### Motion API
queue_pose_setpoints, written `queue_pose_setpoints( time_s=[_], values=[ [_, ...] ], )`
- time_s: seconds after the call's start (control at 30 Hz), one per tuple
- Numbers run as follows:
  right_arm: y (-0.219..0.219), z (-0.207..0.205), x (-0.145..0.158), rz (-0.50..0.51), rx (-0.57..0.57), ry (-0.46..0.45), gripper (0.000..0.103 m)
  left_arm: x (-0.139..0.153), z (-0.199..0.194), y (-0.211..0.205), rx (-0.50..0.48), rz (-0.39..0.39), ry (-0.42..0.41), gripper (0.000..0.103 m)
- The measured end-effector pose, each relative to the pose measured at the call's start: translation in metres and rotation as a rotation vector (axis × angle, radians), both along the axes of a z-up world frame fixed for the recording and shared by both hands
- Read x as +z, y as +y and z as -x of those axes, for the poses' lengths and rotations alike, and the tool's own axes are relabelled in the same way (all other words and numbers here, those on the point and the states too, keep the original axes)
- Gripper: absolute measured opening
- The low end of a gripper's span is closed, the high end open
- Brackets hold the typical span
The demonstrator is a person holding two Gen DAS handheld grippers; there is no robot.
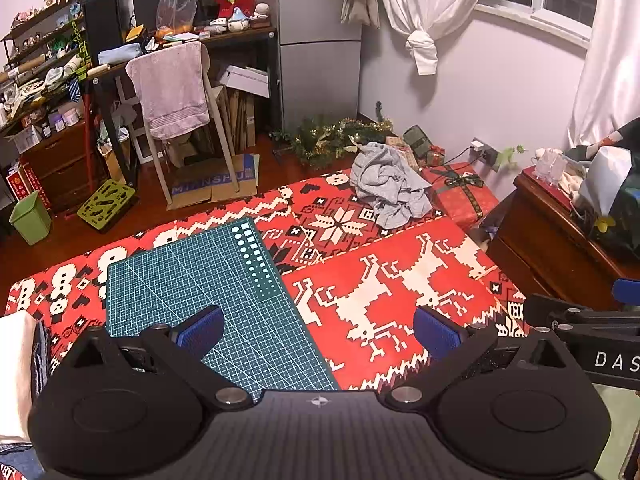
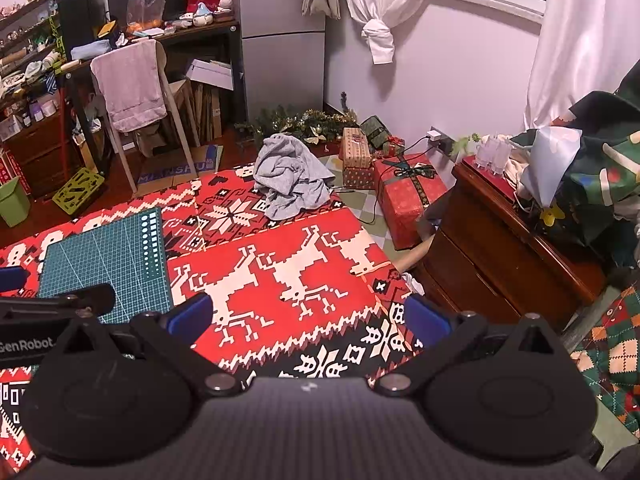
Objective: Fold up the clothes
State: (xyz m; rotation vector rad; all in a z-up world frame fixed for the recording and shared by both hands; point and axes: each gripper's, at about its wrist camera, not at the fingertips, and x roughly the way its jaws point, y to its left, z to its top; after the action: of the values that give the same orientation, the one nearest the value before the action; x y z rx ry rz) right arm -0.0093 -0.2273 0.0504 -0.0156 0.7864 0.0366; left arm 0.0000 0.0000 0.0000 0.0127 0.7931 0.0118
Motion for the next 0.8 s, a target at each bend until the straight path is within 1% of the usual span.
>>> queue_pose_setpoints(
  time_s=[0.17, 0.27, 0.4, 0.47, 0.63, 0.8],
  values=[
    [0.003, 0.001, 0.006, 0.003, 0.003, 0.003, 0.103, -0.001, 0.002, -0.001, 0.005, 0.001, -0.012, 0.102],
    [0.005, 0.001, 0.009, 0.005, 0.004, 0.006, 0.103, 0.001, -0.001, -0.007, 0.006, -0.009, -0.006, 0.101],
    [0.006, 0.0, 0.012, 0.005, 0.009, 0.007, 0.103, 0.002, 0.003, -0.002, 0.007, -0.008, -0.016, 0.101],
    [0.003, 0.004, 0.006, 0.001, 0.01, -0.001, 0.103, 0.001, 0.006, 0.003, 0.01, -0.001, -0.017, 0.101],
    [0.004, 0.003, 0.006, 0.004, 0.009, -0.004, 0.103, 0.0, 0.003, 0.003, 0.006, 0.003, -0.015, 0.101],
    [0.002, 0.002, 0.005, -0.004, 0.006, 0.001, 0.103, 0.001, 0.003, 0.001, 0.003, -0.013, -0.024, 0.101]
  ],
)
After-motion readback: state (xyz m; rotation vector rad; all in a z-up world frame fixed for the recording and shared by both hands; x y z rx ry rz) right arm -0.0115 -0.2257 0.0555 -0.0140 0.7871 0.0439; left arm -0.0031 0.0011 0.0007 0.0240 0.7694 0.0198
